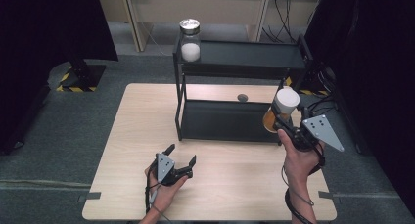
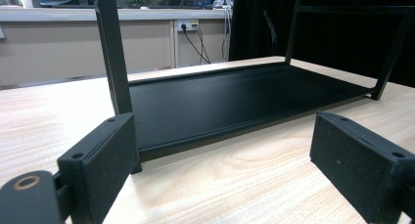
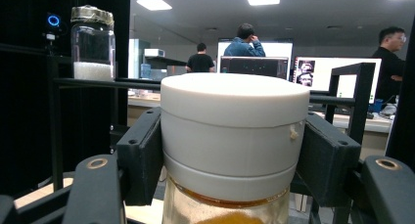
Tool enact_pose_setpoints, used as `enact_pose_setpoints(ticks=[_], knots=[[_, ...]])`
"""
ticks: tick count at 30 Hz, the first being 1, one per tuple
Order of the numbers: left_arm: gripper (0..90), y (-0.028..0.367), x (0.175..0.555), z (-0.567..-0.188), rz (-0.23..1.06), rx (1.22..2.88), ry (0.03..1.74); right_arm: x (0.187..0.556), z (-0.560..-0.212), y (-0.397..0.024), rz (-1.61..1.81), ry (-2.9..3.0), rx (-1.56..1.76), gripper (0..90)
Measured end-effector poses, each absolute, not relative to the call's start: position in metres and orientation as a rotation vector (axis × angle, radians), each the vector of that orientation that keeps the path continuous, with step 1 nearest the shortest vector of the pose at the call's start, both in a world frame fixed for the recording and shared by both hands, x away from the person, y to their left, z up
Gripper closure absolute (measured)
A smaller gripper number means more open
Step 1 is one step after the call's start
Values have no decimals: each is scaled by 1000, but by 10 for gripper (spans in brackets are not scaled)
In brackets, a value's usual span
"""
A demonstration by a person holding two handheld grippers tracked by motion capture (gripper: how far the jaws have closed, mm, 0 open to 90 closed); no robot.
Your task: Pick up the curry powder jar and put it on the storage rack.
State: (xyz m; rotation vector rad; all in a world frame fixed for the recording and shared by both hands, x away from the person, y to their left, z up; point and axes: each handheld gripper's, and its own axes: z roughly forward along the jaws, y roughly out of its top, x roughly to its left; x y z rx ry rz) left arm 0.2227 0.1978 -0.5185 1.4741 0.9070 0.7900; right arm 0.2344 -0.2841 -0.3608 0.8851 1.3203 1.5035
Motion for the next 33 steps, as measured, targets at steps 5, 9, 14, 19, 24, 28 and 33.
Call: enact_pose_setpoints(ticks=[5,9,14,19,24,28,33], knots=[[100,197,223,-518,793,1477,906,238,-355,-284,1499,1318,881,339],[100,197,223,-518,794,1478,906,242,-349,-283,1495,1316,874,339],[100,198,223,-518,793,1476,907,247,-341,-281,1495,1310,867,339],[100,198,223,-518,790,1476,910,253,-335,-279,1493,1307,863,339],[100,198,223,-518,788,1475,910,258,-329,-278,1495,1302,863,339],[100,198,223,-518,790,1476,910,262,-323,-277,1498,1293,865,339],[100,198,223,-518,788,1476,910,267,-314,-277,1494,1283,864,339]])
